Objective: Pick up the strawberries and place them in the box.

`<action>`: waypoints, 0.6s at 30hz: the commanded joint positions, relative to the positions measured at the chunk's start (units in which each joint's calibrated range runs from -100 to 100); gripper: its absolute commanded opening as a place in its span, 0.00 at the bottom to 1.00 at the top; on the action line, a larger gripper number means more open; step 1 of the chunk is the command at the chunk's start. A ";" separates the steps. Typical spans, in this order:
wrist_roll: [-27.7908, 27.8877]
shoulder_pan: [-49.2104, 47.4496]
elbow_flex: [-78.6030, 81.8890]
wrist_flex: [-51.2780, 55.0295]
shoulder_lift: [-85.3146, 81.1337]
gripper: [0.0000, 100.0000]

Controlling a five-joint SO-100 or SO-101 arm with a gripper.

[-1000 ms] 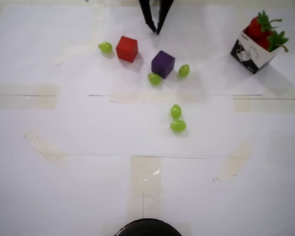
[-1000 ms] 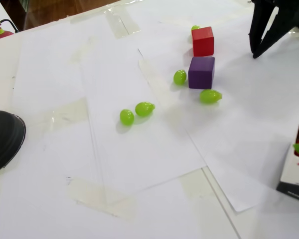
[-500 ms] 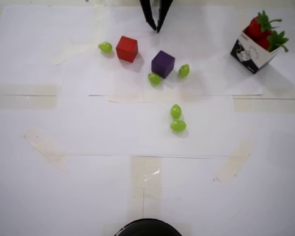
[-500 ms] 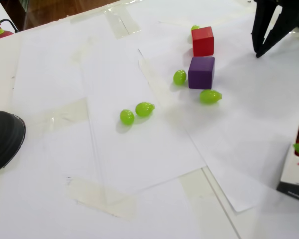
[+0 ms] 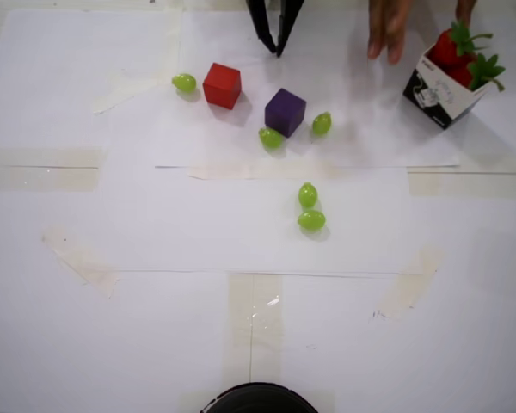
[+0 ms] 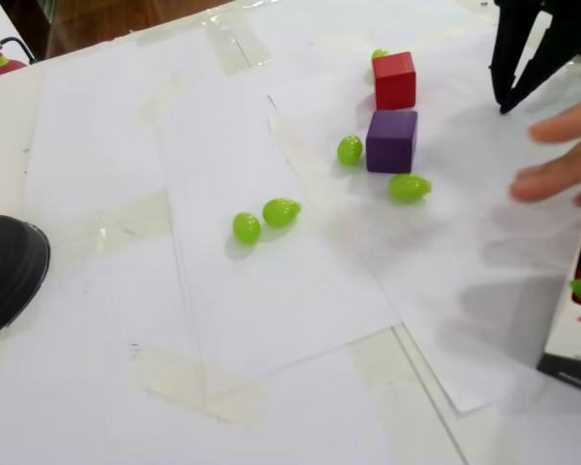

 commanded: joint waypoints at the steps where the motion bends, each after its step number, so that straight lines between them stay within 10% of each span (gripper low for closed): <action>1: 0.98 -0.54 0.00 0.06 0.14 0.00; 18: 2.20 -1.28 0.00 0.64 0.14 0.00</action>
